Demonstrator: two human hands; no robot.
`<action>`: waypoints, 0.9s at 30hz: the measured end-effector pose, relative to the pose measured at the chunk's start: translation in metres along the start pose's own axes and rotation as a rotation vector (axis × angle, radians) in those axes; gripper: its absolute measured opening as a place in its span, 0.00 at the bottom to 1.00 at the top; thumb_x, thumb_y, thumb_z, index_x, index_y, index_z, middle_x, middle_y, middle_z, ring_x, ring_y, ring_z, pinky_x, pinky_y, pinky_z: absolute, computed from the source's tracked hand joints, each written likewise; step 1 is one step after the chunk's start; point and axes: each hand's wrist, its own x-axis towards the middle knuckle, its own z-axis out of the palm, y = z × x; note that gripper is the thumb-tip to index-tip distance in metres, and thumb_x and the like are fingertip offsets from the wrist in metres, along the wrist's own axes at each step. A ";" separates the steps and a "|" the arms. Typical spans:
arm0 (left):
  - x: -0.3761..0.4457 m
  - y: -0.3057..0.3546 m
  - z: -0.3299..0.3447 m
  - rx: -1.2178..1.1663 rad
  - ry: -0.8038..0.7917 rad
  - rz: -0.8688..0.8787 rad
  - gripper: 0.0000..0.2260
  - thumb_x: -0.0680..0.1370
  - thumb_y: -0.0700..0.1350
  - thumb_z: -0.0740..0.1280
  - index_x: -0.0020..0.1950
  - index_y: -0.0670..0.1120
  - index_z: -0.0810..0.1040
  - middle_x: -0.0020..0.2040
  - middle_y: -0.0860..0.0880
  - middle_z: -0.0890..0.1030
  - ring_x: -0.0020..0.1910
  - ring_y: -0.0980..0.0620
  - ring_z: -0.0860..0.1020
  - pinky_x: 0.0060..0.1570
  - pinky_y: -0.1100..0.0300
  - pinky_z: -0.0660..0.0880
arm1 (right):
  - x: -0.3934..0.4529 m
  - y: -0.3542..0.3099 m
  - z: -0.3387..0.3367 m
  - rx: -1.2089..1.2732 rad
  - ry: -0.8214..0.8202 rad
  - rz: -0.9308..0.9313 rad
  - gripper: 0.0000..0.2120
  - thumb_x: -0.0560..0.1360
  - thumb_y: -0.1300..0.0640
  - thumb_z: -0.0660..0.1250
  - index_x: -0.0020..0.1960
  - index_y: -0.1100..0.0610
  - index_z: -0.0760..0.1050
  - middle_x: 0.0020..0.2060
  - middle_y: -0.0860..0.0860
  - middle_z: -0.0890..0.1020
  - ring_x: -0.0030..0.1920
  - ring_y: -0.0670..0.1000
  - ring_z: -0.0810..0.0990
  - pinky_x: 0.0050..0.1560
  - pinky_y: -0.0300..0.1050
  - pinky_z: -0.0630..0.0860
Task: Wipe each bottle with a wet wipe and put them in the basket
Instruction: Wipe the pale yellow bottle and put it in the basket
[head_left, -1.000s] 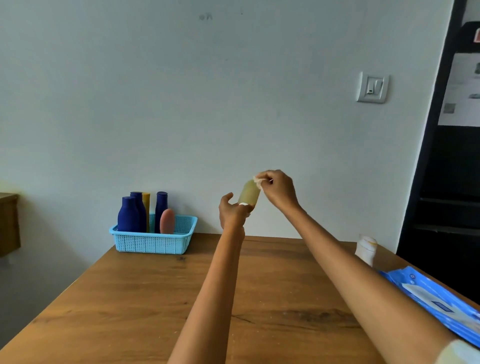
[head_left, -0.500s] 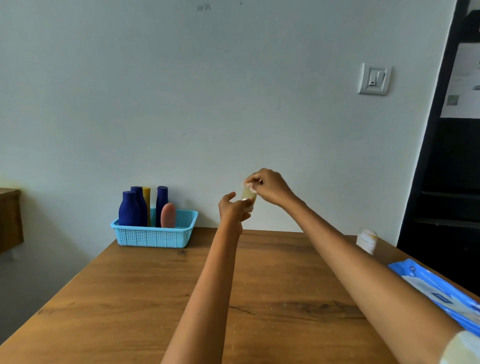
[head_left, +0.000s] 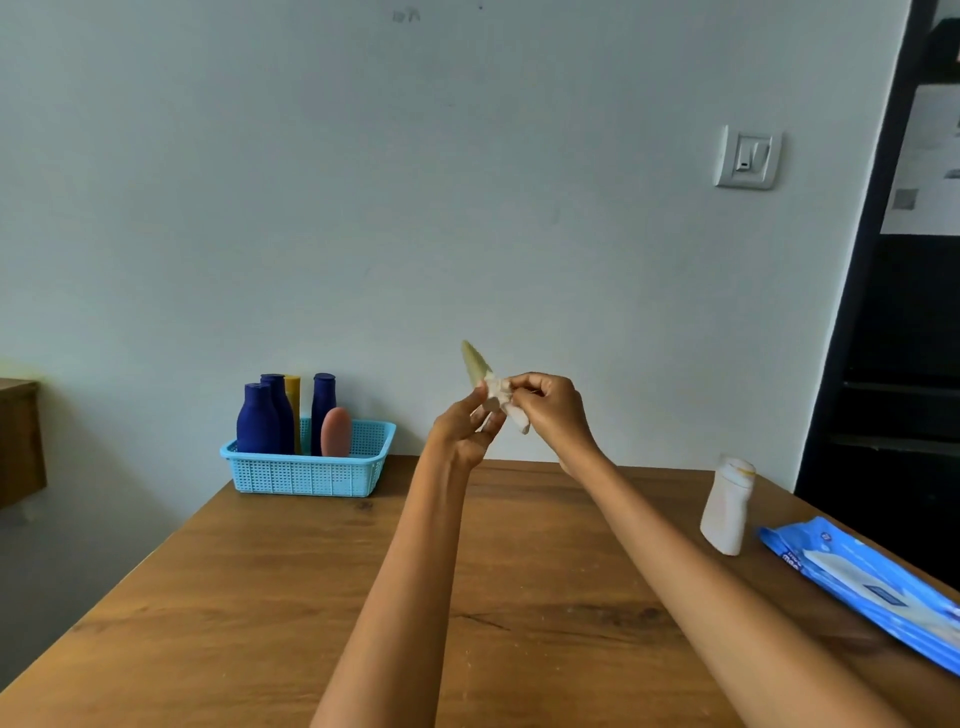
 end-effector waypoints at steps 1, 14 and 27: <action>-0.001 0.000 0.001 -0.035 -0.027 0.001 0.05 0.76 0.38 0.68 0.48 0.36 0.76 0.45 0.39 0.79 0.41 0.46 0.80 0.36 0.57 0.81 | 0.000 0.001 0.001 0.010 0.049 0.005 0.08 0.76 0.60 0.65 0.51 0.57 0.81 0.46 0.52 0.84 0.40 0.46 0.79 0.32 0.32 0.73; -0.002 -0.016 0.008 0.925 0.096 0.610 0.40 0.71 0.41 0.74 0.76 0.48 0.55 0.58 0.44 0.79 0.51 0.52 0.76 0.54 0.58 0.72 | -0.009 0.004 0.013 0.876 0.058 0.579 0.12 0.75 0.76 0.57 0.52 0.70 0.77 0.40 0.59 0.80 0.39 0.53 0.79 0.40 0.42 0.78; 0.005 -0.021 0.012 1.167 0.027 0.674 0.24 0.71 0.41 0.73 0.67 0.42 0.73 0.54 0.44 0.81 0.50 0.49 0.80 0.45 0.62 0.72 | -0.002 0.013 -0.010 0.900 0.407 0.403 0.10 0.75 0.69 0.62 0.50 0.61 0.80 0.46 0.55 0.82 0.45 0.51 0.81 0.51 0.45 0.79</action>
